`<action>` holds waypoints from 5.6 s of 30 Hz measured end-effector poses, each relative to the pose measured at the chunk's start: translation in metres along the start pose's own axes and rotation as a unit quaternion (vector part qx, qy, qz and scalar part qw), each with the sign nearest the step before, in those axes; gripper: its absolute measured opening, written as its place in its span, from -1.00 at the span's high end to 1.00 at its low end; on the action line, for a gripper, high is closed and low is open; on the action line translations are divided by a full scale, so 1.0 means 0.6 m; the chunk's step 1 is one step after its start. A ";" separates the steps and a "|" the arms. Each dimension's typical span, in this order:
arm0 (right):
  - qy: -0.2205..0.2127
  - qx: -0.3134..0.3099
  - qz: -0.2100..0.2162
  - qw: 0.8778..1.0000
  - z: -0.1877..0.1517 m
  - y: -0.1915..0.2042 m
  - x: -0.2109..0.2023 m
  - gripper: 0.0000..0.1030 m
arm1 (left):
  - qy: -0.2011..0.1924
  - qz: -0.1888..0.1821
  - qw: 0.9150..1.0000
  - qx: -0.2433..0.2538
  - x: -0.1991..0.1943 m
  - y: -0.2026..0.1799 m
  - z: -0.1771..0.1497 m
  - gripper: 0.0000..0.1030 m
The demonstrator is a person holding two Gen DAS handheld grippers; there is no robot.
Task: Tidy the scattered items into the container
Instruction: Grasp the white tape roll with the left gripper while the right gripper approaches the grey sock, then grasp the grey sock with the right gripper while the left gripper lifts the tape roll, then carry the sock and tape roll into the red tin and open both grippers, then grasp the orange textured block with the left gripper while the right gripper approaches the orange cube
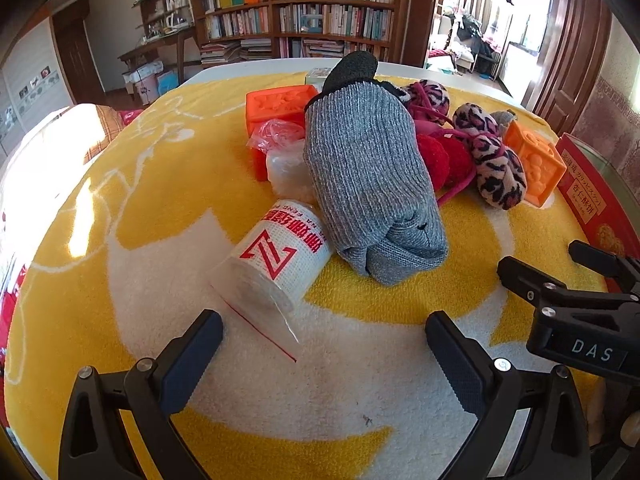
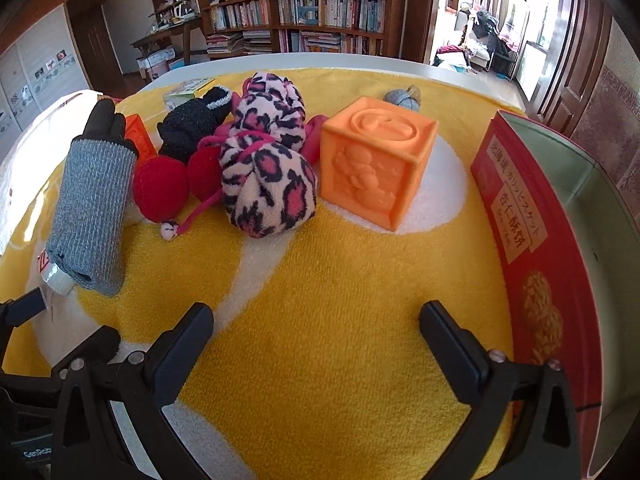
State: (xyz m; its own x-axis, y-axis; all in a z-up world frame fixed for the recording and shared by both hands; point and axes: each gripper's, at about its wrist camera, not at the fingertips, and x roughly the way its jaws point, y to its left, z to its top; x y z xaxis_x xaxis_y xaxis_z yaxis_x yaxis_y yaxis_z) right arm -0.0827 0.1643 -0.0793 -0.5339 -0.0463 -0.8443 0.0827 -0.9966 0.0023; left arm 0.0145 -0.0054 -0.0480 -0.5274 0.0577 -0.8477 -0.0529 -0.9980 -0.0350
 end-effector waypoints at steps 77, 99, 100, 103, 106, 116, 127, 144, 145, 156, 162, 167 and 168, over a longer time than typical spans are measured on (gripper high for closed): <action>0.041 0.058 0.251 0.965 0.114 0.122 -0.006 -0.37 | -0.034 -0.102 0.994 -0.022 0.001 0.074 0.026 -0.05; -0.092 0.093 0.243 0.961 0.085 0.009 -0.135 0.15 | -0.034 -0.120 0.992 -0.033 -0.013 0.067 0.030 0.05; -0.096 0.099 0.243 0.960 0.082 0.000 -0.140 0.15 | -0.036 -0.117 0.992 -0.028 -0.016 0.063 0.031 0.12; -0.111 0.113 0.239 0.958 0.076 -0.025 -0.157 0.15 | -0.044 -0.120 0.992 -0.023 -0.030 0.049 0.036 0.13; -0.134 0.121 0.227 0.957 0.067 -0.051 -0.177 0.15 | -0.053 -0.120 0.991 -0.009 -0.046 0.029 0.044 0.13; -0.199 0.176 0.148 0.953 0.020 -0.195 -0.230 0.15 | -0.067 -0.170 0.982 0.057 -0.075 -0.101 0.077 0.13; -0.210 0.232 0.038 0.949 -0.030 -0.338 -0.253 0.15 | -0.064 -0.243 0.958 0.138 -0.094 -0.277 0.093 0.13; -0.202 0.275 0.031 0.939 -0.072 -0.419 -0.261 -0.42 | 0.020 -0.349 0.921 0.173 -0.064 -0.449 0.103 -0.01; -0.207 0.277 0.028 0.938 -0.073 -0.420 -0.265 -0.45 | 0.018 -0.347 0.922 0.173 -0.065 -0.450 0.100 -0.19; -0.214 0.253 0.037 0.943 -0.054 -0.380 -0.263 -0.45 | -0.027 -0.308 0.941 0.134 -0.080 -0.372 0.107 -0.59; -0.204 0.230 0.063 0.949 -0.038 -0.336 -0.246 -0.45 | -0.057 -0.254 0.962 0.086 -0.077 -0.280 0.115 -0.59; -0.192 0.201 0.085 0.957 -0.021 -0.286 -0.229 -0.45 | -0.077 -0.208 0.974 0.040 -0.072 -0.191 0.121 -0.59; -0.190 0.195 0.089 0.958 -0.017 -0.276 -0.227 -0.45 | -0.079 -0.203 0.976 0.029 -0.070 -0.173 0.122 -0.59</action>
State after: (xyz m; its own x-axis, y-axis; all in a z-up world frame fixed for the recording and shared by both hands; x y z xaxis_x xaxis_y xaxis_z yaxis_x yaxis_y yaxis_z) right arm -0.0153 0.3363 0.0297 -0.8148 -0.1661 -0.5554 -0.0797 -0.9169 0.3911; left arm -0.0197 0.0978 0.0299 -0.5763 0.4554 -0.6786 -0.3303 -0.8893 -0.3164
